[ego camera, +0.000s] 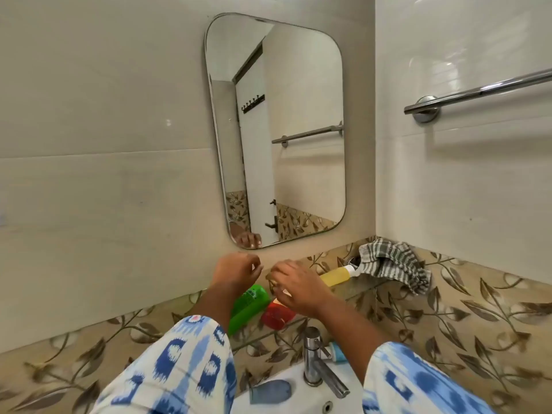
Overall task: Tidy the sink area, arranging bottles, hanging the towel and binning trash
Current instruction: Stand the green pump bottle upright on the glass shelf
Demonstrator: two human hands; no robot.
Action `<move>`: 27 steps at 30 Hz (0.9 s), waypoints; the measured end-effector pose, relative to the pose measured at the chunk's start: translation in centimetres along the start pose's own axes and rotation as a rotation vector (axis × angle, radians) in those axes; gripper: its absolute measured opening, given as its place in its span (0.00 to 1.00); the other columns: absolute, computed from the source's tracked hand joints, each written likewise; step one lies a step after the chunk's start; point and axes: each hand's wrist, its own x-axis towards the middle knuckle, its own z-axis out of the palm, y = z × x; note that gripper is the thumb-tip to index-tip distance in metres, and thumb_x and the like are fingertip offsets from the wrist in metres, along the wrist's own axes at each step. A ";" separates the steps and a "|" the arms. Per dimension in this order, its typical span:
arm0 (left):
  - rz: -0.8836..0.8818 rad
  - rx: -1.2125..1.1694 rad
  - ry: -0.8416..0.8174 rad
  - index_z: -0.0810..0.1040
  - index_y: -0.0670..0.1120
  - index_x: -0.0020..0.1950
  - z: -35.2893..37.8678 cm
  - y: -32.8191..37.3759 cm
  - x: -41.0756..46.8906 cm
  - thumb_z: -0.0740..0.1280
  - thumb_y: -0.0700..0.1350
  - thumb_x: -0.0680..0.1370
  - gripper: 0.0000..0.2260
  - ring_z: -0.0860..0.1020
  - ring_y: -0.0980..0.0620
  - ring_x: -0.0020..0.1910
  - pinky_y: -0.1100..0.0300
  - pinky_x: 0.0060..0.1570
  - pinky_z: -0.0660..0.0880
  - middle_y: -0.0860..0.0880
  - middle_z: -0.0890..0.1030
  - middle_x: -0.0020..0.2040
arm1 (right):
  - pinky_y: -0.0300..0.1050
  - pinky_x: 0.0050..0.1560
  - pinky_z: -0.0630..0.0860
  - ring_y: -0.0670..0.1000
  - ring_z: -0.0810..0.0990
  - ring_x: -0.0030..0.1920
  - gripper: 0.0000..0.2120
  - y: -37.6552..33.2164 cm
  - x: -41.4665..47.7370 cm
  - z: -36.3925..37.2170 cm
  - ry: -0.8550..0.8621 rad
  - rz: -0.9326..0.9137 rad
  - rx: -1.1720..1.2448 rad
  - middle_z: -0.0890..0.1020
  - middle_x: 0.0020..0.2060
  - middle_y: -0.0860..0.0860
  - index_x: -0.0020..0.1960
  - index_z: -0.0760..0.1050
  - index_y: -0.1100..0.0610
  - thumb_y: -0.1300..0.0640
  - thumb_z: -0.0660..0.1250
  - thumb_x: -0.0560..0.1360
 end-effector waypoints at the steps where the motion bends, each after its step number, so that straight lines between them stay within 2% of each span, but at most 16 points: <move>1: -0.026 0.004 -0.091 0.81 0.51 0.51 -0.1 -0.5 -0.3 0.62 0.54 0.76 0.12 0.79 0.47 0.53 0.57 0.46 0.74 0.48 0.84 0.50 | 0.52 0.61 0.68 0.56 0.72 0.60 0.16 -0.5 0.2 0.6 -0.050 -0.018 -0.003 0.76 0.59 0.57 0.61 0.72 0.58 0.54 0.57 0.76; 5: -0.085 -0.005 -0.269 0.82 0.51 0.51 0.2 -2.1 -1.4 0.65 0.54 0.75 0.11 0.79 0.48 0.52 0.58 0.47 0.74 0.48 0.83 0.51 | 0.55 0.61 0.70 0.58 0.73 0.60 0.17 -2.1 0.2 2.0 -0.116 -0.048 0.010 0.76 0.59 0.59 0.61 0.72 0.60 0.55 0.59 0.75; 9: -0.123 -0.023 -0.287 0.81 0.53 0.50 0.8 -2.7 -2.5 0.65 0.56 0.74 0.11 0.79 0.50 0.50 0.60 0.44 0.72 0.49 0.83 0.50 | 0.54 0.61 0.70 0.58 0.73 0.60 0.16 -3.1 0.3 2.7 -0.099 -0.043 0.067 0.76 0.59 0.58 0.61 0.71 0.59 0.55 0.57 0.76; 14: -0.208 -0.171 -0.354 0.79 0.54 0.56 0.9 -2.7 -3.7 0.64 0.54 0.74 0.12 0.80 0.47 0.51 0.56 0.51 0.77 0.48 0.83 0.54 | 0.54 0.62 0.69 0.58 0.72 0.61 0.16 -4.1 0.6 3.2 -0.143 -0.039 0.085 0.75 0.60 0.58 0.62 0.70 0.58 0.56 0.58 0.75; 17: -0.222 -0.305 -0.412 0.78 0.53 0.61 0.5 -3.7 -4.4 0.68 0.50 0.73 0.16 0.80 0.48 0.50 0.59 0.50 0.76 0.46 0.82 0.56 | 0.55 0.62 0.70 0.60 0.72 0.62 0.18 -4.1 0.3 3.6 -0.174 -0.033 0.081 0.74 0.63 0.59 0.64 0.69 0.59 0.57 0.58 0.76; 20: -0.252 -0.456 -0.553 0.74 0.50 0.66 -0.3 -5.0 -4.6 0.75 0.47 0.68 0.27 0.76 0.50 0.50 0.61 0.48 0.75 0.45 0.78 0.59 | 0.54 0.61 0.70 0.60 0.73 0.62 0.18 -4.1 0.1 3.9 -0.189 -0.008 0.092 0.74 0.64 0.59 0.65 0.69 0.59 0.57 0.58 0.75; 22: -0.230 -0.410 -0.658 0.70 0.50 0.69 -0.7 -5.4 -4.6 0.77 0.46 0.66 0.34 0.74 0.50 0.55 0.60 0.52 0.75 0.45 0.74 0.62 | 0.54 0.60 0.70 0.60 0.73 0.61 0.18 -4.1 0.3 3.9 -0.180 0.005 0.098 0.74 0.64 0.59 0.64 0.69 0.59 0.57 0.58 0.75; 24: -0.182 -0.319 -0.699 0.67 0.50 0.70 -0.7 -5.3 -4.5 0.78 0.46 0.65 0.36 0.73 0.49 0.59 0.57 0.57 0.73 0.46 0.73 0.64 | 0.54 0.59 0.71 0.60 0.74 0.60 0.18 -4.3 0.4 4.0 -0.170 0.009 0.095 0.75 0.63 0.59 0.64 0.70 0.59 0.57 0.59 0.75; 27: -0.175 -0.298 -0.661 0.67 0.48 0.67 -0.8 -5.0 -4.0 0.77 0.45 0.66 0.33 0.73 0.49 0.53 0.56 0.53 0.75 0.43 0.74 0.61 | 0.54 0.59 0.72 0.59 0.74 0.59 0.18 -4.4 0.5 4.2 -0.144 0.023 0.098 0.76 0.60 0.58 0.64 0.70 0.58 0.57 0.60 0.75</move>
